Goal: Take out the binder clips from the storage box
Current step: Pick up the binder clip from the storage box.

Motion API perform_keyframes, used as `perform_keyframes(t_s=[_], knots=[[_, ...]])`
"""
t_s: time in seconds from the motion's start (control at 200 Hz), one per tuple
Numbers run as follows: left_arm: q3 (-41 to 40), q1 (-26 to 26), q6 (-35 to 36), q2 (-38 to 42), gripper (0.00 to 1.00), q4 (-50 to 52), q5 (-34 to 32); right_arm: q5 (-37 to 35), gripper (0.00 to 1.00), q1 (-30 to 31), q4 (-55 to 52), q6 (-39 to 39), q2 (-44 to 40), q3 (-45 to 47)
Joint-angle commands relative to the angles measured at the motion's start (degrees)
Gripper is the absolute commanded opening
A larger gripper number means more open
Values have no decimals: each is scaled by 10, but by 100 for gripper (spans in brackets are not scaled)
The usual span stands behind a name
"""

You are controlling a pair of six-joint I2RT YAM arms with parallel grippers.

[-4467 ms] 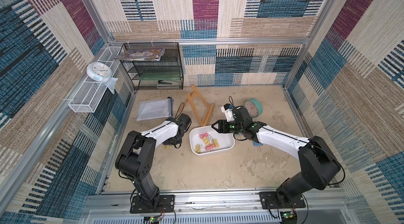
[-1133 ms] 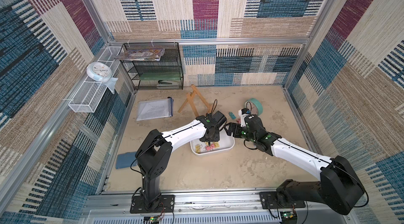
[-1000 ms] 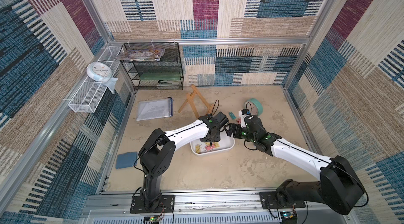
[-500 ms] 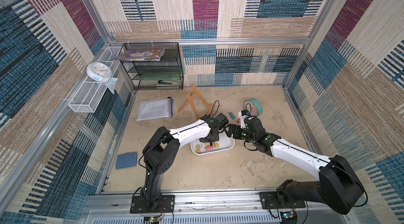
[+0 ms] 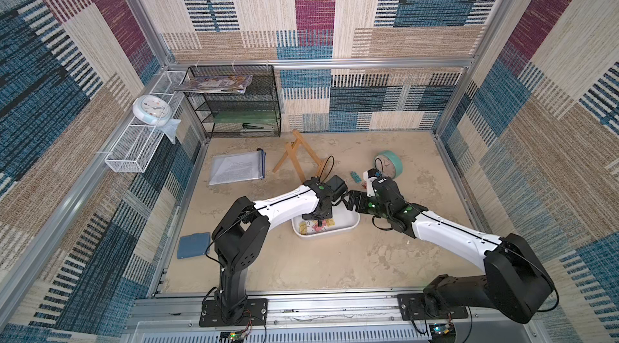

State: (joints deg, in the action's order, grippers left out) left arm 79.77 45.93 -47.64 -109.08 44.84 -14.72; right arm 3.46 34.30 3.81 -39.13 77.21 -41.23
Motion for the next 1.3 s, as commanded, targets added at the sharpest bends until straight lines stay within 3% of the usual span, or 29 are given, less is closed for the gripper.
perform_keyframes(t_s=[0.0,0.356,0.766,1.067,1.197,1.292], knots=[[-4,0,5,3,18,10,-5,8,94,0,4,8,6,-11],[26,-2,-4,-23,28,14,-37,11,94,0,-5,13,18,-18],[22,-1,-14,-36,23,21,-50,11,94,0,-6,13,14,-14],[19,-1,-6,-10,35,20,-67,15,94,0,0,10,22,-14],[23,-3,-4,-24,35,21,-72,18,94,0,-1,12,25,-15],[26,-3,-4,-35,29,21,-65,16,94,0,-2,12,24,-15]])
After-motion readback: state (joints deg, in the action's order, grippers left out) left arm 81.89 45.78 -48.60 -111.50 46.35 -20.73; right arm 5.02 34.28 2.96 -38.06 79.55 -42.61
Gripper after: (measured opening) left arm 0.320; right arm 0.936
